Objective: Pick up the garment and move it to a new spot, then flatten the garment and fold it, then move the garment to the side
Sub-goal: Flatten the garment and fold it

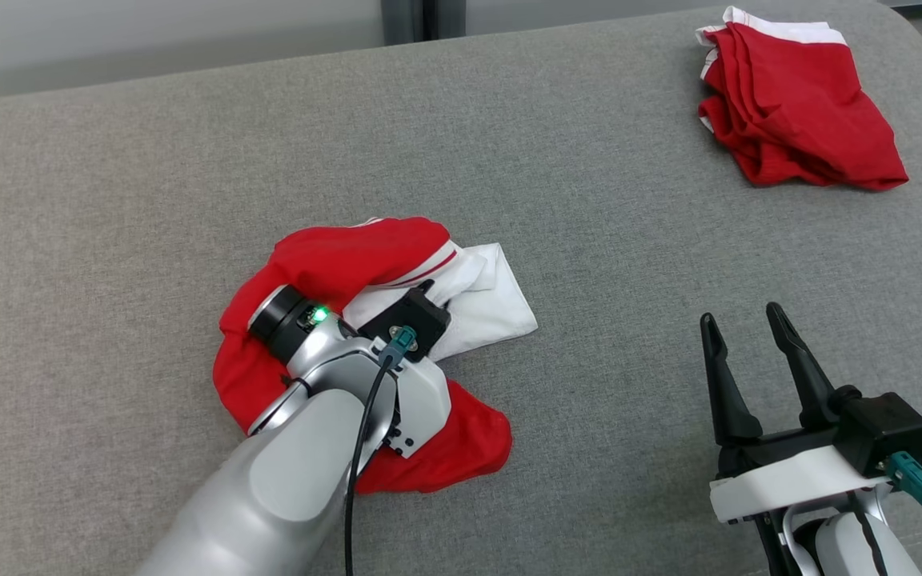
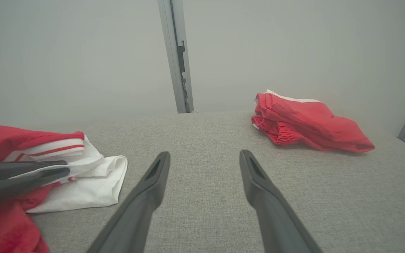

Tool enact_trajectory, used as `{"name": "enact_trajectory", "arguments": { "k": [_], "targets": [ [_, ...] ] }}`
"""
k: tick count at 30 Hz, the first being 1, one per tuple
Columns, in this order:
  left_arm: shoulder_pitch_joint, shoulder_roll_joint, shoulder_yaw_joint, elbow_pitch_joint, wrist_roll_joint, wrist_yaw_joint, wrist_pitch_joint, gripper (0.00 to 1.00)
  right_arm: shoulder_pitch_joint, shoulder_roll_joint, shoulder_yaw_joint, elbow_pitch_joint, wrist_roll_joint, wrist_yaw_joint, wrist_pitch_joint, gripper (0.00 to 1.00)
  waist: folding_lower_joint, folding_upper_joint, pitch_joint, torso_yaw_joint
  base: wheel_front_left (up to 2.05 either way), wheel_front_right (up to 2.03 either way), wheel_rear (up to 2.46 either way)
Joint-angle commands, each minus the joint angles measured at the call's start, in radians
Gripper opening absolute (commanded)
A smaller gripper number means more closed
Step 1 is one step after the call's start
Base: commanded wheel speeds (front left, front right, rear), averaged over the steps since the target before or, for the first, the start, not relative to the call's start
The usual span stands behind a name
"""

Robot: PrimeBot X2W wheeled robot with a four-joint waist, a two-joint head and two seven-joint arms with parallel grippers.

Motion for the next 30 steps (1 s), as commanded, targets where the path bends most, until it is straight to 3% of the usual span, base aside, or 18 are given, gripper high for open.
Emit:
{"name": "enact_trajectory", "arguments": {
  "k": [1,2,9,19,25,30],
  "targets": [
    [-0.016,0.005,-0.003,0.007,-0.004,0.005,0.003,0.10,-0.010,-0.001,0.002,-0.002,0.003,0.000,-0.001,1.00,0.0000,-0.0001,-0.001,0.000,0.00,0.00,0.00],
    [-0.020,0.005,-0.006,0.015,-0.005,0.013,0.003,0.00,-0.010,-0.001,0.004,-0.003,0.004,0.000,-0.001,1.00,0.0000,-0.0001,-0.003,0.001,0.00,0.00,0.00],
    [-0.042,0.004,0.007,-0.003,-0.075,0.022,-0.063,0.00,0.002,-0.003,0.002,-0.004,0.008,0.000,-0.001,1.00,0.0000,-0.0001,-0.017,0.008,0.00,0.00,0.00],
    [-0.129,0.004,0.075,-0.201,-0.357,-0.074,-0.131,0.00,0.013,-0.004,0.004,0.010,0.009,0.000,-0.001,1.00,0.0000,-0.0001,-0.076,0.023,0.00,0.00,0.00],
    [-0.292,0.003,0.086,-0.319,-0.528,-0.100,-0.110,0.00,0.016,-0.001,0.019,0.019,0.010,0.000,-0.001,1.00,0.0000,-0.0001,-0.110,0.007,0.00,0.00,0.00],
    [-0.444,0.004,0.136,-0.376,-0.688,-0.088,-0.127,0.00,0.019,0.004,0.026,0.027,0.016,0.000,-0.001,1.00,0.0000,-0.0001,-0.129,-0.026,0.00,0.00,0.00]
  ]
}}
